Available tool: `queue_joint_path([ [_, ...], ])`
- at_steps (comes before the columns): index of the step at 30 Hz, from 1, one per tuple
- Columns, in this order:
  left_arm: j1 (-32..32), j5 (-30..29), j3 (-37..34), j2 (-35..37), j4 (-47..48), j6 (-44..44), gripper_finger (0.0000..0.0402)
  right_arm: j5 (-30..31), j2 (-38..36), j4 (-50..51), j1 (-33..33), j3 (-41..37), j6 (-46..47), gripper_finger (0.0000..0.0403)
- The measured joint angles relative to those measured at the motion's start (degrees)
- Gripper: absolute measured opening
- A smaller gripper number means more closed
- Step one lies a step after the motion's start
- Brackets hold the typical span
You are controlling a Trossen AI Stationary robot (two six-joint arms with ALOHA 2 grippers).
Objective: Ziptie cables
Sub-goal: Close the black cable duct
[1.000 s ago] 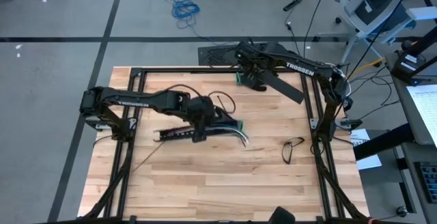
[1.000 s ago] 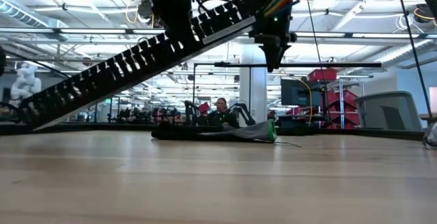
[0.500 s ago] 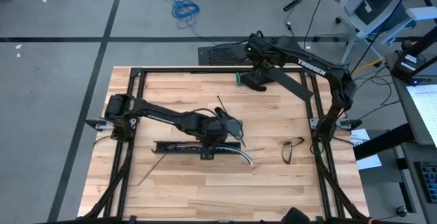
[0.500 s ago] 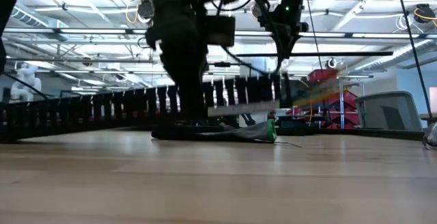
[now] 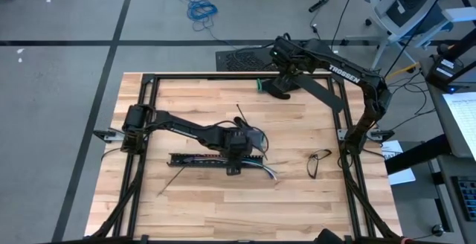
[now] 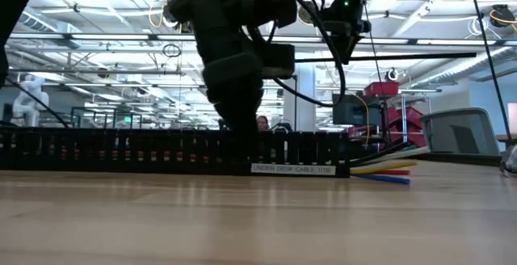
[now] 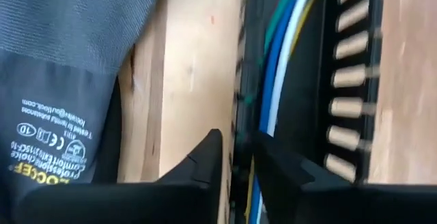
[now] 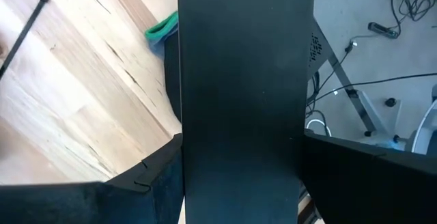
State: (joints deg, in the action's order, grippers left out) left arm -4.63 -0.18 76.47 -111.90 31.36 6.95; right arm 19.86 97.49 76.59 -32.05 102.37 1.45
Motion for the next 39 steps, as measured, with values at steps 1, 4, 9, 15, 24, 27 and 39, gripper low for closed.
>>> queue_joint_path([
  [1, 0.13, 0.00, 0.00, 0.00, -0.72, 1.14, 0.0090, 0.00, 0.00, 0.27, 0.00, 0.00, -0.06, 0.0233],
  [4, 0.77, 0.02, 0.21, 0.00, -1.34, 3.16, 0.0119, 0.00, 0.00, 0.21, 0.01, 0.00, -0.52, 0.0233],
  [9, 1.66, 1.15, 4.34, 0.15, -0.27, 2.36, 0.0158, 0.00, 0.00, 0.08, -0.13, 0.00, -2.02, 0.0233],
  [15, 3.04, 1.35, 20.57, 0.34, 15.28, -6.59, 0.0178, -0.21, -0.13, 0.03, -0.13, 0.00, -4.46, 0.0233],
  [24, 5.53, -13.91, 32.48, 9.98, 39.06, -16.18, 0.0179, -1.55, -3.73, 0.31, -1.39, 0.00, -7.53, 0.0233],
  [27, 6.71, -21.22, 32.48, 17.14, 38.55, -15.07, 0.0179, -8.52, -4.88, 1.49, -1.29, 0.00, -7.66, 0.0233],
  [39, 7.64, -43.87, 32.50, 40.69, 39.56, -3.58, 0.0179, -20.39, -3.69, 3.87, 15.02, 0.00, -4.57, 0.0233],
])
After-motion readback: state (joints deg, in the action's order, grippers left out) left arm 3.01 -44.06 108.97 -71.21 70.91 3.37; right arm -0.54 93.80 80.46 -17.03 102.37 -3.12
